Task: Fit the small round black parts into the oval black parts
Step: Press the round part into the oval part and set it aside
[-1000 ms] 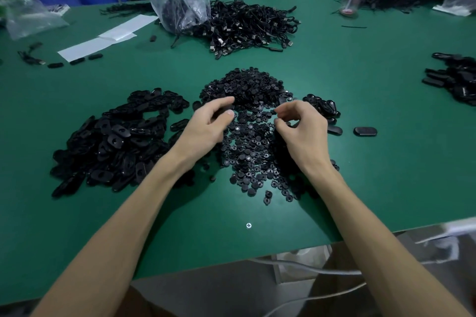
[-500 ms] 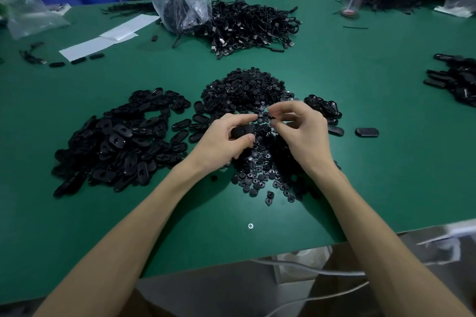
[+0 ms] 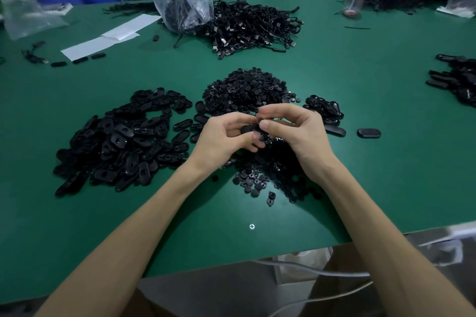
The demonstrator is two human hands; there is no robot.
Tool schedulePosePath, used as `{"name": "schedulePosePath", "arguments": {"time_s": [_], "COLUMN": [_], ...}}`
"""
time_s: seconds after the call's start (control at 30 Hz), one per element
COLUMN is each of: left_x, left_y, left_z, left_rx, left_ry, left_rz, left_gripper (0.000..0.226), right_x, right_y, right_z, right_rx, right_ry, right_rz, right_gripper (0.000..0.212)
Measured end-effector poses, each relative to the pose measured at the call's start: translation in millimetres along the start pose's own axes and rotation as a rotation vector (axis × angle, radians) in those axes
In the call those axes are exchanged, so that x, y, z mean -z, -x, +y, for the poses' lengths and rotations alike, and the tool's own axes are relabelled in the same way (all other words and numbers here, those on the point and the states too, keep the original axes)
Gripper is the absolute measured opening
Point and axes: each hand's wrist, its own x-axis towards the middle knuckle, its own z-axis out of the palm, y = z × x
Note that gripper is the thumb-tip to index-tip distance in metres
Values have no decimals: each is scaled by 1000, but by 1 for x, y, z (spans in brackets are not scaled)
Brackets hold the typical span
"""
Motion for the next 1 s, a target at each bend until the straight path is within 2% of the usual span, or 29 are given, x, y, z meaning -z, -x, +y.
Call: {"name": "schedulePosePath", "arguments": {"time_s": [0.47,1.0], "left_x": [0,0], "left_y": [1,0], "left_z": [4,-2], "left_rx": [7,31], "left_ry": [99,56], "left_rz": [-24,55], "left_gripper": [37,33], "right_x": [0,-2], "right_y": [0,0], "right_z": [2,2], "right_rx": [31,19], "right_ry": [-45,43], "right_rz": [-54,25], "right_gripper": [25,25]}}
